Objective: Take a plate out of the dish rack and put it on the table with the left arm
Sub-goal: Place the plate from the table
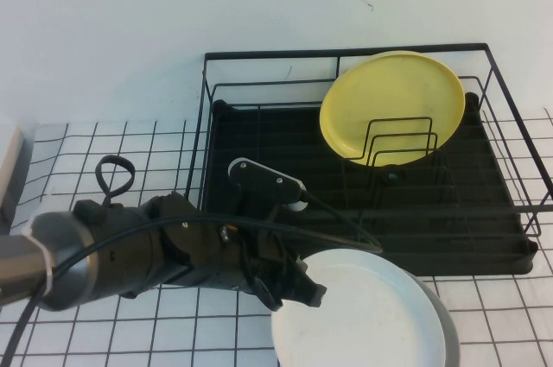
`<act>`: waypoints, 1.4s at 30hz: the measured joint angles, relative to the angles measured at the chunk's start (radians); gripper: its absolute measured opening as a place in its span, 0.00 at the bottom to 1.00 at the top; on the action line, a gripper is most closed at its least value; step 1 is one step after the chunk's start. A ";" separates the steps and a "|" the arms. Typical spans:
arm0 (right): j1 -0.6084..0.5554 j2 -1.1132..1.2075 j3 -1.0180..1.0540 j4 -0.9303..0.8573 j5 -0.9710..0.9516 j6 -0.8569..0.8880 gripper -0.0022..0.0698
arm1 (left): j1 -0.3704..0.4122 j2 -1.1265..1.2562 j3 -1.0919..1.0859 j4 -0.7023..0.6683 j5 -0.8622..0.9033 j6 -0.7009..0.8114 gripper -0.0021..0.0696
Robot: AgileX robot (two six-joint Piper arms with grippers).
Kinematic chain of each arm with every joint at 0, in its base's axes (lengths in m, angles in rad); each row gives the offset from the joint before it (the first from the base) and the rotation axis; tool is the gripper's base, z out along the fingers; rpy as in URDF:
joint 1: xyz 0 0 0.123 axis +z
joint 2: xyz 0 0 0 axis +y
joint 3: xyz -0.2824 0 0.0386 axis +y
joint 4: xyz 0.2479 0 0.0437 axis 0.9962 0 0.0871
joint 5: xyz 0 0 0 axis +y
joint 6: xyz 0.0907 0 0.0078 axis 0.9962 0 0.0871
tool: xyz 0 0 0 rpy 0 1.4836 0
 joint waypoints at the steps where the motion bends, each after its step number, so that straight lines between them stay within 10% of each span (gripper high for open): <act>1: 0.000 0.000 0.000 0.000 0.000 0.000 0.03 | 0.000 0.006 0.000 0.000 -0.008 0.002 0.03; 17: 0.000 0.000 0.000 0.000 0.000 0.000 0.03 | -0.002 0.050 -0.009 -0.042 -0.022 0.069 0.07; 25: 0.000 0.000 0.000 0.000 0.000 0.000 0.03 | -0.002 0.050 -0.049 -0.048 0.035 0.079 0.52; 29: 0.000 0.000 0.000 0.000 0.000 0.000 0.03 | -0.002 0.048 -0.071 -0.050 0.058 0.083 0.59; 37: 0.000 0.000 0.000 0.000 0.000 0.000 0.03 | -0.004 0.009 -0.071 -0.014 0.089 0.083 0.14; 42: 0.000 0.000 0.000 0.000 0.000 0.000 0.03 | -0.004 -0.012 -0.071 0.057 0.107 0.075 0.04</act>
